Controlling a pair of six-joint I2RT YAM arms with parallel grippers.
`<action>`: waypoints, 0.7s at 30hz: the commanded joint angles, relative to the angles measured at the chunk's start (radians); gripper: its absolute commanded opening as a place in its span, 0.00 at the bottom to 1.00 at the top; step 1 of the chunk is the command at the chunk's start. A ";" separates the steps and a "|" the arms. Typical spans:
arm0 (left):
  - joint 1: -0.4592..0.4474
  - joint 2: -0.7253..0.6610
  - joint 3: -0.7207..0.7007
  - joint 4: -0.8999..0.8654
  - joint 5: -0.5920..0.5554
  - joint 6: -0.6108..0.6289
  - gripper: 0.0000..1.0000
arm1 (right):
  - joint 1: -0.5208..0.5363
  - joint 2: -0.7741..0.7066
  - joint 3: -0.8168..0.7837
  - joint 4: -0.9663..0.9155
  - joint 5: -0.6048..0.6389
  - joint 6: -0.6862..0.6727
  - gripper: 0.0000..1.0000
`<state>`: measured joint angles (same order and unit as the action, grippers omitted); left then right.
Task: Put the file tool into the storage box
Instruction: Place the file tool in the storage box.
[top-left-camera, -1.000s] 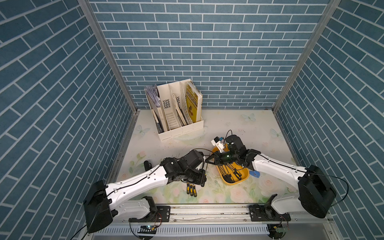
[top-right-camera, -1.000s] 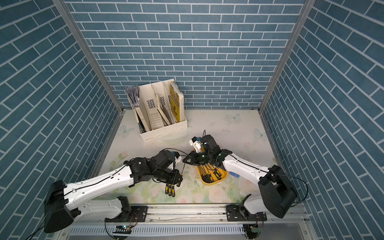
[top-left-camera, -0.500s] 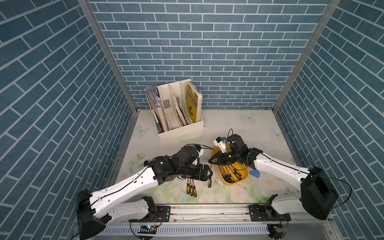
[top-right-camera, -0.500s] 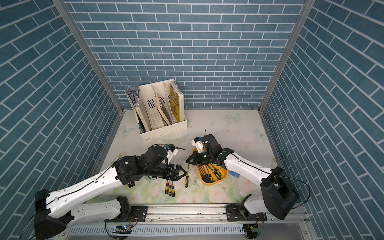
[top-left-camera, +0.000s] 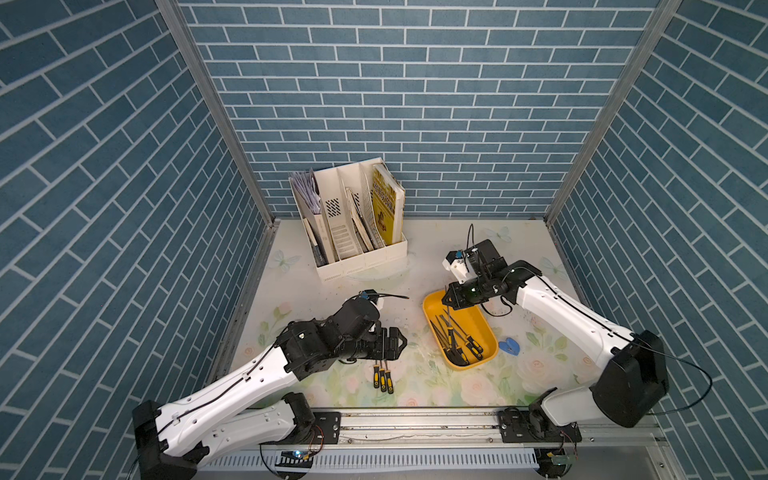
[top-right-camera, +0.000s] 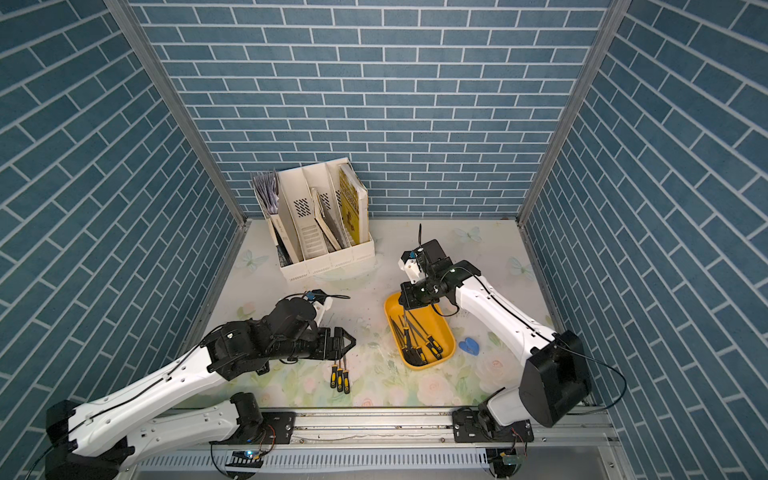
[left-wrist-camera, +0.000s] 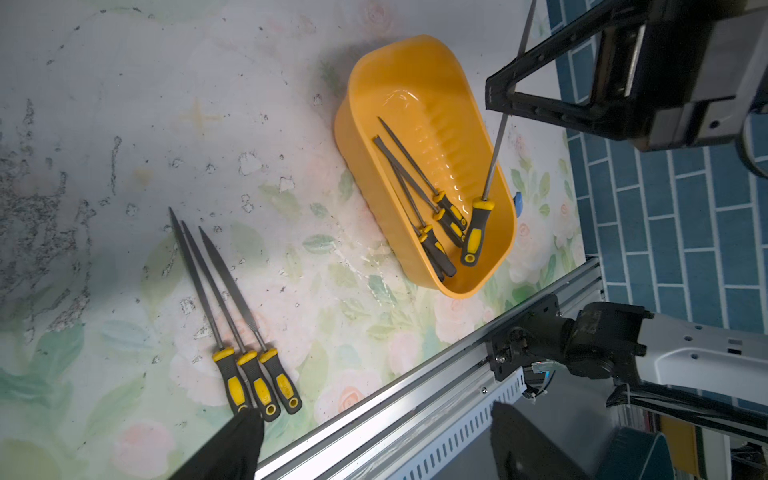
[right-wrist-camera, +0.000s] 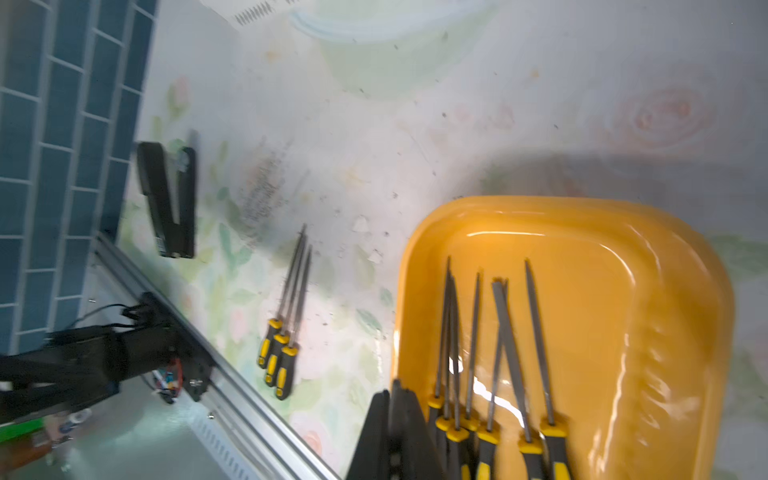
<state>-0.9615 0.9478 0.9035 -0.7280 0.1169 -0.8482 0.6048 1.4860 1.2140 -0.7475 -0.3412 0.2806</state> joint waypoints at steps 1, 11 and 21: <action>0.005 0.012 -0.025 0.008 -0.019 -0.008 0.90 | 0.015 0.087 0.016 -0.124 0.125 -0.116 0.00; 0.004 0.007 -0.074 0.027 -0.024 -0.043 0.90 | 0.096 0.252 0.044 -0.109 0.217 -0.154 0.00; 0.004 -0.029 -0.125 -0.015 -0.031 -0.074 0.90 | 0.112 0.261 0.017 -0.078 0.205 -0.141 0.23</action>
<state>-0.9611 0.9371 0.7910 -0.7109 0.1059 -0.9108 0.7136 1.7496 1.2335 -0.8265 -0.1516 0.1467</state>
